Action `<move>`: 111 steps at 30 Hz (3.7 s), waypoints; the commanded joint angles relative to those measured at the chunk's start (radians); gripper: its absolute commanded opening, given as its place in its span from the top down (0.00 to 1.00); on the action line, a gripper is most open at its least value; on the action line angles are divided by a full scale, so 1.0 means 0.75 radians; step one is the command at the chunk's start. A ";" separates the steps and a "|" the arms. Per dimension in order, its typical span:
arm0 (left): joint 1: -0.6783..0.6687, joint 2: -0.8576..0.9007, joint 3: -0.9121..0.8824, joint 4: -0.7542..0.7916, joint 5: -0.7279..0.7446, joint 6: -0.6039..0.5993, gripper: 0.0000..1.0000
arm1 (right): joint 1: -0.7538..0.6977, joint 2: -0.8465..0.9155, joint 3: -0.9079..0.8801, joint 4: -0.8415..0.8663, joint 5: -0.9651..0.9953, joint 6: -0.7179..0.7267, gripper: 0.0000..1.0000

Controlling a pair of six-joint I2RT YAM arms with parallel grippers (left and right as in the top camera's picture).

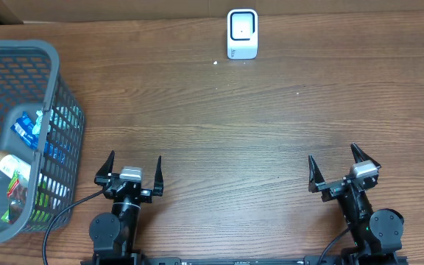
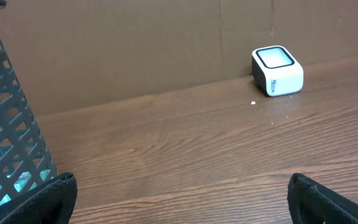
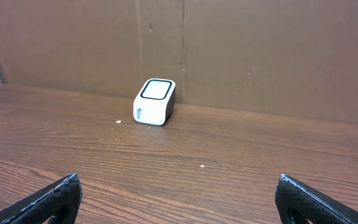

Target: Scan the item barcode

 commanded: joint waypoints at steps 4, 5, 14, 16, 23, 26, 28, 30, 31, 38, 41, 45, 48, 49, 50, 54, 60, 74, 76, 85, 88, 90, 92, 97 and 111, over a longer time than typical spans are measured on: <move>-0.009 -0.015 -0.008 0.002 0.013 0.024 0.00 | 0.007 -0.015 -0.014 0.008 0.008 0.006 0.00; -0.009 -0.015 -0.008 0.001 0.013 0.024 0.00 | 0.007 -0.015 -0.014 0.008 0.008 0.005 0.00; -0.009 -0.015 -0.008 0.002 0.013 0.024 0.00 | 0.007 -0.015 -0.014 0.008 0.008 0.006 0.00; -0.009 -0.015 -0.008 0.002 0.013 0.024 0.01 | 0.007 -0.015 -0.014 0.008 0.008 0.006 0.00; -0.009 -0.015 -0.008 0.001 0.013 0.024 0.00 | 0.007 -0.015 -0.014 0.008 0.008 0.006 0.00; -0.009 -0.015 -0.008 0.001 0.013 0.024 0.01 | 0.007 -0.015 -0.014 0.008 0.008 0.005 0.00; -0.009 -0.015 -0.008 0.001 0.013 0.024 0.01 | 0.007 -0.015 -0.014 0.008 0.008 0.006 0.00; -0.009 -0.015 -0.008 0.001 0.013 0.024 0.00 | 0.007 -0.015 -0.014 0.008 0.008 0.006 0.00; -0.009 -0.015 -0.008 0.001 0.013 0.024 0.00 | 0.007 -0.015 -0.014 0.008 0.008 0.005 0.00; -0.009 -0.015 -0.008 0.001 0.013 0.024 0.00 | 0.007 -0.015 -0.014 0.008 0.008 0.006 0.00; -0.009 -0.015 -0.008 0.001 0.013 0.024 0.01 | 0.007 -0.015 -0.014 0.010 0.009 0.005 0.00; -0.009 -0.015 -0.008 0.001 0.011 0.024 0.00 | 0.007 -0.015 -0.014 0.009 0.008 0.005 0.00; -0.009 -0.015 -0.008 0.001 0.008 0.024 0.00 | 0.007 -0.015 -0.014 0.009 0.008 0.005 0.00; -0.009 -0.015 -0.008 0.002 0.008 0.024 0.00 | 0.007 -0.015 -0.014 0.009 0.008 0.005 0.00; -0.009 -0.015 -0.008 0.001 0.008 0.024 0.01 | 0.007 -0.015 -0.014 0.009 0.008 0.005 0.00; -0.009 -0.015 -0.008 0.001 0.008 0.024 0.00 | 0.007 -0.015 -0.014 0.009 0.008 0.005 0.00; -0.009 -0.015 -0.008 0.002 0.008 0.024 0.00 | 0.007 -0.015 -0.014 0.017 0.008 0.005 0.00; -0.009 -0.015 -0.007 0.015 0.124 0.012 0.00 | 0.007 -0.015 -0.014 0.095 -0.064 0.006 0.00; -0.009 -0.015 -0.005 0.015 0.151 -0.004 0.00 | 0.007 -0.015 -0.013 0.124 -0.103 0.006 0.00; -0.009 -0.008 0.087 0.003 0.242 -0.075 0.00 | 0.007 -0.015 0.034 0.199 -0.236 0.011 0.00; -0.009 0.042 0.201 -0.083 0.250 -0.073 0.00 | 0.007 -0.015 0.075 0.199 -0.244 0.011 0.00; -0.009 0.090 0.271 -0.125 0.251 -0.070 0.00 | 0.007 -0.015 0.100 0.194 -0.256 0.011 0.00; -0.009 0.150 0.343 -0.154 0.260 -0.070 0.00 | 0.007 -0.015 0.131 0.178 -0.271 0.011 0.00; -0.009 0.341 0.545 -0.214 0.310 -0.070 0.00 | 0.007 -0.014 0.202 0.158 -0.315 0.011 0.00; -0.009 1.046 1.273 -0.689 0.399 -0.069 0.00 | 0.007 0.084 0.477 -0.045 -0.330 0.011 0.00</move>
